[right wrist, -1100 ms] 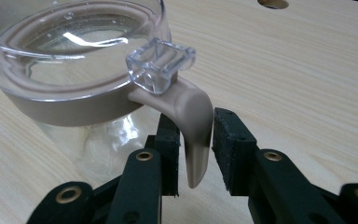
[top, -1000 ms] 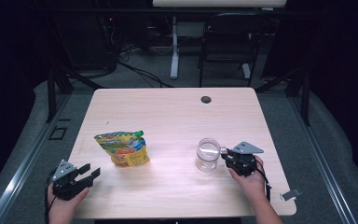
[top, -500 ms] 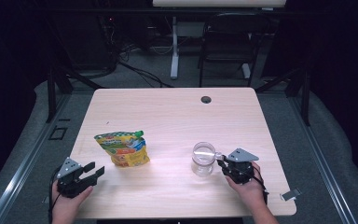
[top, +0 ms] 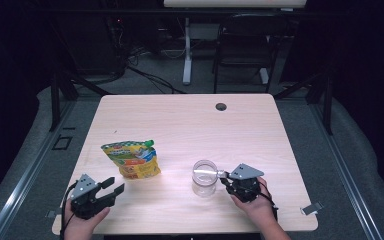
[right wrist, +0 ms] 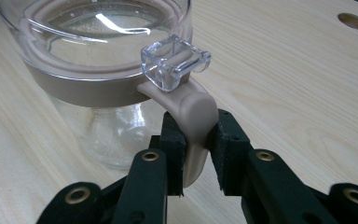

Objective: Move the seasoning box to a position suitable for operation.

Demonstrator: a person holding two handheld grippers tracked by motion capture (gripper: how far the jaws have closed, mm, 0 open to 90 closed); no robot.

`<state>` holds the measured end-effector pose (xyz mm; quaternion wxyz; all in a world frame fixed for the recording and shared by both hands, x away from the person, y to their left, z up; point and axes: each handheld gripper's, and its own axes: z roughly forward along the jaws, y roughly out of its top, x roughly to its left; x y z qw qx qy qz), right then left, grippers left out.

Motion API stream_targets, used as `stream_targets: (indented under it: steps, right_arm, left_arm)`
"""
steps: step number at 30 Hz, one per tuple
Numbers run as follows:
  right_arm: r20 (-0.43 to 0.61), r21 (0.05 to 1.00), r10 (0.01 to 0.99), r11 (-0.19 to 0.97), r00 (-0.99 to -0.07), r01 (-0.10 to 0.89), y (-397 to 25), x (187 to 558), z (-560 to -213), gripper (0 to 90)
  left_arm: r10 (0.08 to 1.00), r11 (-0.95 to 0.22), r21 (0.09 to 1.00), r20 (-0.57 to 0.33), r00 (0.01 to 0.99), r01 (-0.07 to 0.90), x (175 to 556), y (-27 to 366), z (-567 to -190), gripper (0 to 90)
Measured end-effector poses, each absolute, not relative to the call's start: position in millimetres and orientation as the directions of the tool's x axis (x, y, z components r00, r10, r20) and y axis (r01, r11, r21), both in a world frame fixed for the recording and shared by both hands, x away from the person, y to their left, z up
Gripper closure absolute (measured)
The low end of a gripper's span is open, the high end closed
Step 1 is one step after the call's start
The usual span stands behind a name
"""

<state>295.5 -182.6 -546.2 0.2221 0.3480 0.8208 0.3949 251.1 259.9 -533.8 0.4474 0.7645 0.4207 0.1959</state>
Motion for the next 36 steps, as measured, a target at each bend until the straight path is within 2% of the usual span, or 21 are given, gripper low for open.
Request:
stream_targets:
  steps: [9,19,24,27,30,36]
  right_arm:
    - [-0.085,0.802,0.711,0.465,-0.698,0.376,-174,289,-546,75.6]
    - [-0.076,0.802,0.698,0.467,-0.712,0.372,-174,286,-546,75.1]
    - [-0.069,0.814,0.71,0.446,-0.701,0.373,-176,281,-545,69.3]
    - [-0.047,0.83,0.718,0.415,-0.694,0.373,-181,275,-540,66.6]
    - [0.018,0.833,0.741,0.36,-0.671,0.42,-188,268,-533,67.6]
    - [-0.013,0.836,0.758,0.366,-0.652,0.409,-191,263,-529,67.1]
  left_arm:
    - [0.752,-0.344,0.828,-0.04,0.658,0.443,246,231,-538,51.4]
    - [0.738,-0.348,0.824,-0.053,0.673,0.447,248,227,-541,51.6]
    - [0.738,-0.347,0.822,-0.058,0.672,0.452,248,227,-541,51.9]
    - [0.738,-0.346,0.822,-0.059,0.672,0.453,248,228,-541,52.0]
    - [0.73,-0.342,0.82,-0.075,0.679,0.459,249,227,-541,53.5]
    - [0.721,-0.336,0.821,-0.092,0.687,0.462,252,224,-542,54.8]
